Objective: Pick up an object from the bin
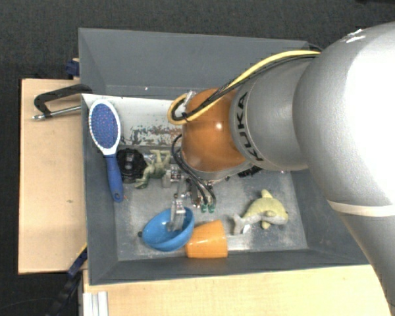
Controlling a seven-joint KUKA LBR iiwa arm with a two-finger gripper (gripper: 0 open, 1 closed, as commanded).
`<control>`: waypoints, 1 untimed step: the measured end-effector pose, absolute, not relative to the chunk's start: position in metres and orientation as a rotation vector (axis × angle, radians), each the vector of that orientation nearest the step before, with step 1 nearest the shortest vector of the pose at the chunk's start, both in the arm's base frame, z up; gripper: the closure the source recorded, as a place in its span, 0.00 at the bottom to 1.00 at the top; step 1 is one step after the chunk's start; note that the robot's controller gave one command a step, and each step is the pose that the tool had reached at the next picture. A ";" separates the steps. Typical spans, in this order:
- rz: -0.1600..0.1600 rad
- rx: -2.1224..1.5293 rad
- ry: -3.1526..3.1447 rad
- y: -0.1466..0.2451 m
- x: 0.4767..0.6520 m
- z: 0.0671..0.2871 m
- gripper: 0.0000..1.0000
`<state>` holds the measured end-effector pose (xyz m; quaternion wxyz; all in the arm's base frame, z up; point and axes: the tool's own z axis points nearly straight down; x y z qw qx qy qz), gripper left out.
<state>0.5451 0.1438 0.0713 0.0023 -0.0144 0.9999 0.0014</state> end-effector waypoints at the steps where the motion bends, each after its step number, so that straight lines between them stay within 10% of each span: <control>1: 0.004 -0.045 3.137 0.144 0.545 0.071 1.00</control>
Offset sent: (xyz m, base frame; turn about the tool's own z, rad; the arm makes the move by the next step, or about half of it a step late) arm 0.0000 0.0000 0.0000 0.0000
